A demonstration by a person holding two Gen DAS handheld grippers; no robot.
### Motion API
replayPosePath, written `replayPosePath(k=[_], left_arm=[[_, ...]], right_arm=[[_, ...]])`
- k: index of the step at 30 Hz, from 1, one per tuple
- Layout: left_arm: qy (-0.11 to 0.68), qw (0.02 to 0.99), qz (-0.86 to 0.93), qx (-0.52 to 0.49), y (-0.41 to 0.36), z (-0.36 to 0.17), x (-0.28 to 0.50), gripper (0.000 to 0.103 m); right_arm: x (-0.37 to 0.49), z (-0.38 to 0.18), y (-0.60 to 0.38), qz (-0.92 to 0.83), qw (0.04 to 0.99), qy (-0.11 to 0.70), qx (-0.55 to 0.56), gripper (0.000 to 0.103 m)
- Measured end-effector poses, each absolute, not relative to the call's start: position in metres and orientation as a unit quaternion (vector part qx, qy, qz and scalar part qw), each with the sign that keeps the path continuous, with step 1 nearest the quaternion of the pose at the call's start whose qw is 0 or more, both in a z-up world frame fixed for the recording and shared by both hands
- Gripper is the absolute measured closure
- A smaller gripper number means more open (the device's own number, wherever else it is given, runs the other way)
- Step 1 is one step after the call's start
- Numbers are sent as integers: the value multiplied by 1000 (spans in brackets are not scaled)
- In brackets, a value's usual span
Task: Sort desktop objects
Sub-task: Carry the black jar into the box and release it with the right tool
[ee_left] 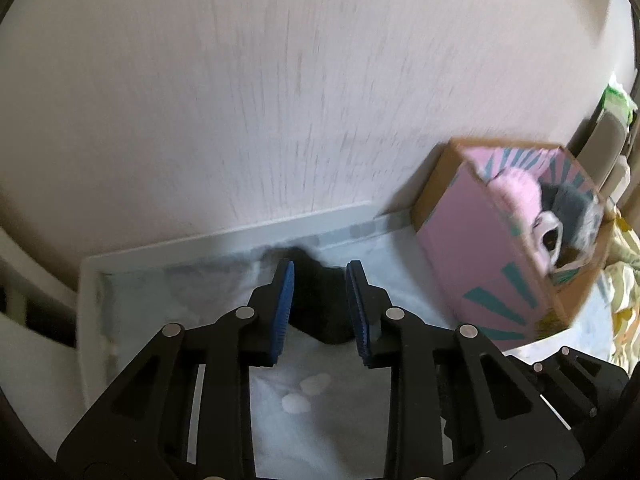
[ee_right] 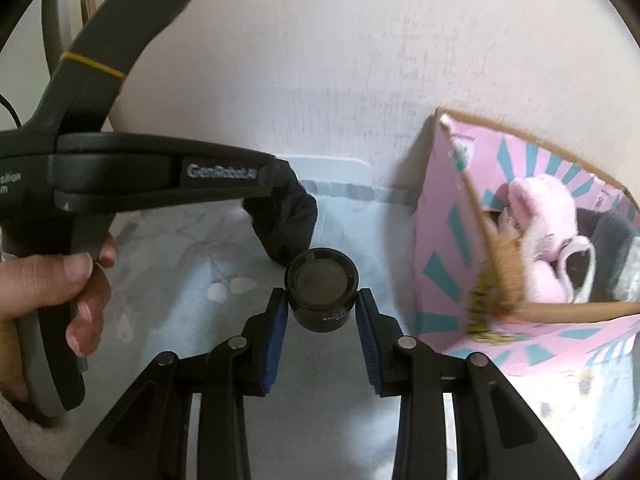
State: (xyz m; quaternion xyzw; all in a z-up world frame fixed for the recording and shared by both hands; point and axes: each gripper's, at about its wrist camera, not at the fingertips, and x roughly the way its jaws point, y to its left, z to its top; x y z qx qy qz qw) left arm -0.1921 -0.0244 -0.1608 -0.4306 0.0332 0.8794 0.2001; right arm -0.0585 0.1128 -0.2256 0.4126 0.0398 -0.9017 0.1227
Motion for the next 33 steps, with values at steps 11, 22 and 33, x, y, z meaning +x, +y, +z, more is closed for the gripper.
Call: replayPosePath(k=[11,22,33], left_arm=[[38,223,892,-391,35,-63,-176,78],[44,253,896,-362,98,-7,-167,78],[36,275,878,-389,156,-33,-164,78]], right_arm=[[-45,-131,182,-908,158,17,387,71],[-72,-59,286,-922,142,42,358,71],[-96,-86,344,-914,140,41,380,71]])
